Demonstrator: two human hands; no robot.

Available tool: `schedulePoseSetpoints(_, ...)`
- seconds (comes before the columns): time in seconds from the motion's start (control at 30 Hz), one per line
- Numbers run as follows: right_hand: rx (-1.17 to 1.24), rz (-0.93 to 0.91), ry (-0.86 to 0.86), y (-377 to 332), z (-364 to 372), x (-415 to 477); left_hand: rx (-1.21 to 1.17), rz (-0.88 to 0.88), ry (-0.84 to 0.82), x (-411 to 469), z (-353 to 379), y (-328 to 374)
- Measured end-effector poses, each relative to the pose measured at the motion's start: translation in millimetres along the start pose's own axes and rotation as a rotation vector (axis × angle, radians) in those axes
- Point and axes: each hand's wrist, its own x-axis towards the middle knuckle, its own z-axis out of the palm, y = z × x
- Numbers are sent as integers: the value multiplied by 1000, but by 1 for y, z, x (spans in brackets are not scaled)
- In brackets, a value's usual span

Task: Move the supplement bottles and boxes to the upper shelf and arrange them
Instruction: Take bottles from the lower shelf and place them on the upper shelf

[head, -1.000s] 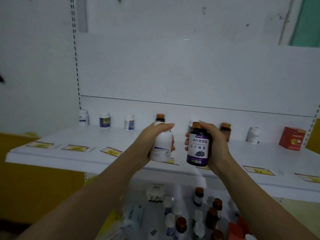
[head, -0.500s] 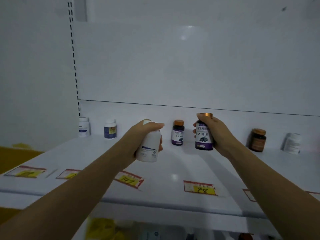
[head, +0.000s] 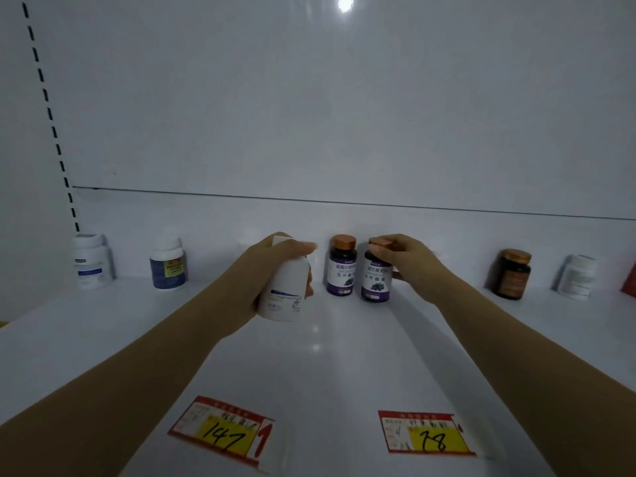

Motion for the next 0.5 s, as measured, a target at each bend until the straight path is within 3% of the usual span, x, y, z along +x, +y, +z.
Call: schedulePoseSetpoints(0.5,-32,-56,58,16,17,21,-2,-43,39,13,6,-16)
